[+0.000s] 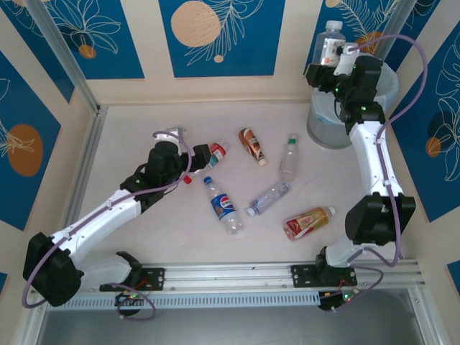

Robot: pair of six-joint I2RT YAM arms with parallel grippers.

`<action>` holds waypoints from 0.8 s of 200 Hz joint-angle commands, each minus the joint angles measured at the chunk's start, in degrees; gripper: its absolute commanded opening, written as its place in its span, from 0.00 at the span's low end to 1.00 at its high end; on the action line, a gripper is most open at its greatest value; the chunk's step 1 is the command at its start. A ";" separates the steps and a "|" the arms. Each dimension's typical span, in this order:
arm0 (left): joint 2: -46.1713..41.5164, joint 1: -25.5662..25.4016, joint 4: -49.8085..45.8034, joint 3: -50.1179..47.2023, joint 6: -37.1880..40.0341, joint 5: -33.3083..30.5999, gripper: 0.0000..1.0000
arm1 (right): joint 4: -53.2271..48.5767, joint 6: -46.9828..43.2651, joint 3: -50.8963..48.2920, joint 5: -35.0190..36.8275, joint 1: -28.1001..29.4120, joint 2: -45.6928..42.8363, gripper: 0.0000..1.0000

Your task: Put the plastic bottles in the bin

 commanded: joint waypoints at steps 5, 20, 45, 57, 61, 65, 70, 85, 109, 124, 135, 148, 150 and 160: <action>-1.72 0.60 -0.87 -1.78 0.16 -2.21 0.99 | 0.99 -0.88 5.67 5.61 -1.61 4.34 0.53; -1.74 0.63 -0.90 -2.03 -0.10 -2.23 0.99 | 3.88 -2.28 6.39 11.56 -1.61 6.71 0.53; -1.72 0.69 -1.31 -1.94 -0.31 -1.88 0.99 | 11.61 -4.81 5.16 17.14 -2.35 9.80 0.53; -1.72 0.69 -1.89 -1.82 -0.37 -2.12 0.99 | 12.61 -5.31 6.35 17.45 -2.96 11.57 0.53; -1.77 0.64 -2.10 -1.77 -0.32 -2.33 0.99 | 12.56 -5.44 6.86 17.68 -3.16 12.22 0.53; -1.70 0.67 -2.27 -1.77 -0.36 -2.43 0.99 | 12.50 -5.58 7.56 17.99 -3.32 12.66 0.53; -1.77 0.64 -2.44 -1.77 -0.37 -2.65 0.99 | 12.39 -5.63 8.29 18.30 -3.52 13.54 0.53; -1.77 0.69 -2.96 -1.77 -0.42 -3.06 0.99 | 12.07 -5.99 10.44 19.11 -4.23 15.56 0.53; -1.39 0.72 -3.25 -1.77 -1.01 -3.36 0.99 | 8.81 -5.95 13.91 19.74 -4.82 18.53 0.54; -1.03 0.72 -3.19 -1.77 -1.42 -3.39 0.99 | 7.44 -5.95 14.39 20.25 -5.03 19.89 0.55; -0.70 0.73 -2.95 -1.77 -1.64 -3.17 0.99 | 6.44 -5.93 14.30 20.38 -5.13 20.78 0.56; -0.35 0.73 -3.01 -1.53 -1.66 -2.77 0.99 | 4.98 -6.04 14.38 20.66 -5.29 21.93 0.56; -0.28 0.73 -3.03 -1.51 -1.66 -2.66 0.99 | 4.71 -6.04 14.47 20.69 -5.30 22.06 0.56; -0.08 0.73 -3.29 -1.26 -1.59 -2.39 0.99 | 3.03 -5.78 15.06 20.51 -5.60 22.97 0.57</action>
